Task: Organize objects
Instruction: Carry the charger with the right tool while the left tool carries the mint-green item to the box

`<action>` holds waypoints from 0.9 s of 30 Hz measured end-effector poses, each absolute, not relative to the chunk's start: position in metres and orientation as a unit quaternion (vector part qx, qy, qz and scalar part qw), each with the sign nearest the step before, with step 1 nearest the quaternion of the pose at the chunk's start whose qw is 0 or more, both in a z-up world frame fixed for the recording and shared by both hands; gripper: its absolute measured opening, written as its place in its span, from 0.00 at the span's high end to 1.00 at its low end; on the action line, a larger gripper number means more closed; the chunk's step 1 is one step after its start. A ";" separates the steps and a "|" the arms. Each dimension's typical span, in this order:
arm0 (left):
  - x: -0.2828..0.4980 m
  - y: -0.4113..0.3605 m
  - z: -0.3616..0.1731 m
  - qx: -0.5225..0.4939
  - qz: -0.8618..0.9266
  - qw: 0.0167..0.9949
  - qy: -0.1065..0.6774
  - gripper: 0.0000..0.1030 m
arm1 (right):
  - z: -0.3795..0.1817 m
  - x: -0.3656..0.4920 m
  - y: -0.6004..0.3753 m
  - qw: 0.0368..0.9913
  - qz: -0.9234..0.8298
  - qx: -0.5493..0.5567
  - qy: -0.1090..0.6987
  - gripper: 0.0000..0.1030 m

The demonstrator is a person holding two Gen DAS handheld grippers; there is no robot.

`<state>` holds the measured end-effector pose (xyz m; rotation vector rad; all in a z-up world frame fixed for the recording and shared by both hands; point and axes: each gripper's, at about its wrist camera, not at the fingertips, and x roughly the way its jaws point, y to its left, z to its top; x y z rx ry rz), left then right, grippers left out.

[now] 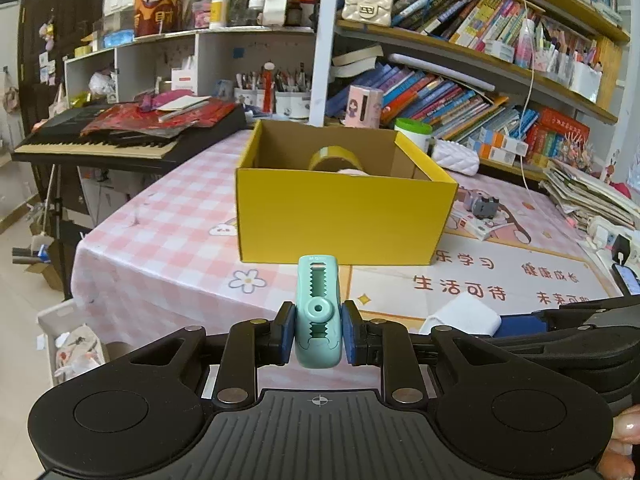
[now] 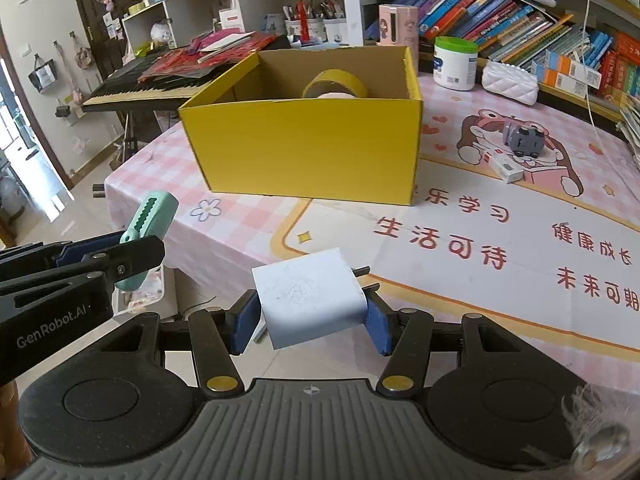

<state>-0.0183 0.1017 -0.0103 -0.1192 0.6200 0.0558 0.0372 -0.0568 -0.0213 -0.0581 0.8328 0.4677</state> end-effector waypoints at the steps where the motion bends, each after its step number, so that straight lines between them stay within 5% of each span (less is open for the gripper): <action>1: -0.020 0.104 -0.010 -0.060 0.028 0.951 0.303 0.78 | -0.021 0.036 -0.055 0.888 0.226 -0.030 0.400 0.48; 15: -0.015 0.116 0.000 -0.073 0.035 0.957 0.280 0.78 | -0.008 0.038 -0.044 0.897 0.221 -0.040 0.380 0.48; 27: 0.041 0.119 0.024 -0.051 0.040 0.969 0.236 0.78 | 0.039 0.103 -0.045 0.939 0.206 -0.021 0.277 0.48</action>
